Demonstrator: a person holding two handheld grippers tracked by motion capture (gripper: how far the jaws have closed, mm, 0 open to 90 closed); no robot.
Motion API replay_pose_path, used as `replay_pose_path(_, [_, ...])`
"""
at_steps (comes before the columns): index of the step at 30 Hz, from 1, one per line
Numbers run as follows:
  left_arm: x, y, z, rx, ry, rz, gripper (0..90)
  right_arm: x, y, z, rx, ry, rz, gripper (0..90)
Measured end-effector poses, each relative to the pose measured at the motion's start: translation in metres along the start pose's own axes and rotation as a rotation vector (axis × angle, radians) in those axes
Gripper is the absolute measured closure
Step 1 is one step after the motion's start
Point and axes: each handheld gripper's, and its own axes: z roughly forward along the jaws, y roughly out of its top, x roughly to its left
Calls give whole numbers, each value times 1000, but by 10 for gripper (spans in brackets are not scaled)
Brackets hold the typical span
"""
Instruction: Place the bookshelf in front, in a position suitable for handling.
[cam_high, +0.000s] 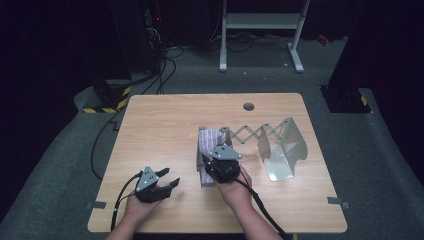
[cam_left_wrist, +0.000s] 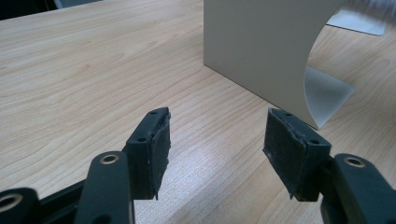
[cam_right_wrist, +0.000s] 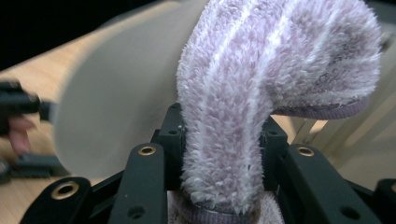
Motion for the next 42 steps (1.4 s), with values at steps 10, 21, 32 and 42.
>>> replay_pose_path(10, [1,0,0,0,1,5,408,-4,3,5,1,-13,-7,641])
replay_pose_path(21, [0,0,-1,0,-2,9,408,-7,-37,37,158,12,47,640])
replay_pose_path(32, [-1,0,-1,-1,-2,13,410,-11,-61,53,255,31,82,637])
replay_pose_path(42, [-1,1,-1,-2,-1,17,409,-7,-44,39,188,24,51,642])
